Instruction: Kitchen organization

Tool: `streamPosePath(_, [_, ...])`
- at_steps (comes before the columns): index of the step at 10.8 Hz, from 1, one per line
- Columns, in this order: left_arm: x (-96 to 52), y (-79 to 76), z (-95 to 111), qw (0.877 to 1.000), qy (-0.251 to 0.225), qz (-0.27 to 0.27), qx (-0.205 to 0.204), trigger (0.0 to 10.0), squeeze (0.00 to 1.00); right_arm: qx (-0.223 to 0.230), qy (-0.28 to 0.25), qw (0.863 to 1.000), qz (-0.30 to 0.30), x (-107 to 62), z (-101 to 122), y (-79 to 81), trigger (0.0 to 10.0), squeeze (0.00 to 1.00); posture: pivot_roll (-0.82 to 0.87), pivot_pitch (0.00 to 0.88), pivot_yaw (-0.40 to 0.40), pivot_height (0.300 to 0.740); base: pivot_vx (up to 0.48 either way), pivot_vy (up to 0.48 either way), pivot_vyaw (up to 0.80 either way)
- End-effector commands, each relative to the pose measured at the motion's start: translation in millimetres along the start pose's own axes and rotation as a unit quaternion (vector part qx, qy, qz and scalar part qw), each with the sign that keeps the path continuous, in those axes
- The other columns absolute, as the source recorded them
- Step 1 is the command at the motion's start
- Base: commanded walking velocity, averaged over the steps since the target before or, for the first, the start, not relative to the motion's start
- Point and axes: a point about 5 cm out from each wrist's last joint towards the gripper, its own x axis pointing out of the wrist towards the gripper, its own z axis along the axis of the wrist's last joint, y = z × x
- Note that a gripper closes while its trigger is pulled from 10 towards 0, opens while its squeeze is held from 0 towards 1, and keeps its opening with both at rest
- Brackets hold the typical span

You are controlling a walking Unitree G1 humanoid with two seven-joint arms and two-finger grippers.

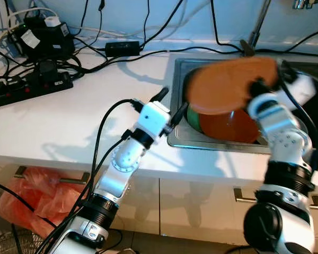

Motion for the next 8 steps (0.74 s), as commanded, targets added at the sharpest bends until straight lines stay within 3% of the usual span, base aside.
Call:
streamPosePath(1, [0.2,1.4,0,1.0,0.011,-0.005,-0.027,10.0,1.0,-0.011,-0.035,0.999,-0.015,-0.3,11,-3.1,0.0,0.0,0.0,0.054,0.037,0.74,0.0,0.0,0.0])
streamPosePath(2, [3.4,-2.8,-2,0.995,0.047,-0.038,-0.077,10.0,1.0,-0.038,-0.045,0.997,-0.052,1.6,12,-16.2,0.0,0.0,0.0,0.057,0.038,0.74,0.0,0.0,0.0])
streamPosePath(3, [5.2,-7.6,-3,0.991,0.064,-0.057,-0.102,10.0,1.0,-0.048,-0.039,0.996,-0.066,2.8,9,-22.0,0.0,0.0,0.0,0.057,0.037,0.74,0.0,0.0,0.0])
streamPosePath(4, [6.8,-16.0,-9,0.984,0.103,-0.094,-0.113,10.0,1.0,-0.073,-0.017,0.994,-0.077,6.6,0,-31.0,3.8,0.0,0.0,0.058,0.039,0.74,0.0,0.0,0.0])
streamPosePath(5, [6.8,-21.3,-12,0.977,0.125,-0.115,-0.126,10.0,1.0,-0.124,0.013,0.99,-0.071,10.4,-10,-35.9,10.0,0.0,0.0,0.06,0.042,0.74,0.0,0.0,0.0])
streamPosePath(6, [6.7,-23.0,-13,0.974,0.141,-0.124,-0.129,10.0,0.57,-0.189,0.04,0.98,-0.051,13.9,-21,-38.2,10.0,0.0,0.0,0.062,0.048,0.74,0.0,0.0,0.0])
streamPosePath(7, [6.6,-24.1,-13,0.972,0.145,-0.132,-0.127,10.0,0.0,-0.244,0.055,0.968,-0.02,15.8,-30,-39.5,10.0,0.0,0.0,0.065,0.051,0.74,0.0,0.0,0.0])
streamPosePath(8, [6.4,-24.4,-12,0.971,0.152,-0.133,-0.126,10.0,0.0,-0.297,0.067,0.952,0.002,17.2,-39,-47.3,10.0,0.09,0.01,0.069,0.052,0.74,0.0,0.0,0.0])
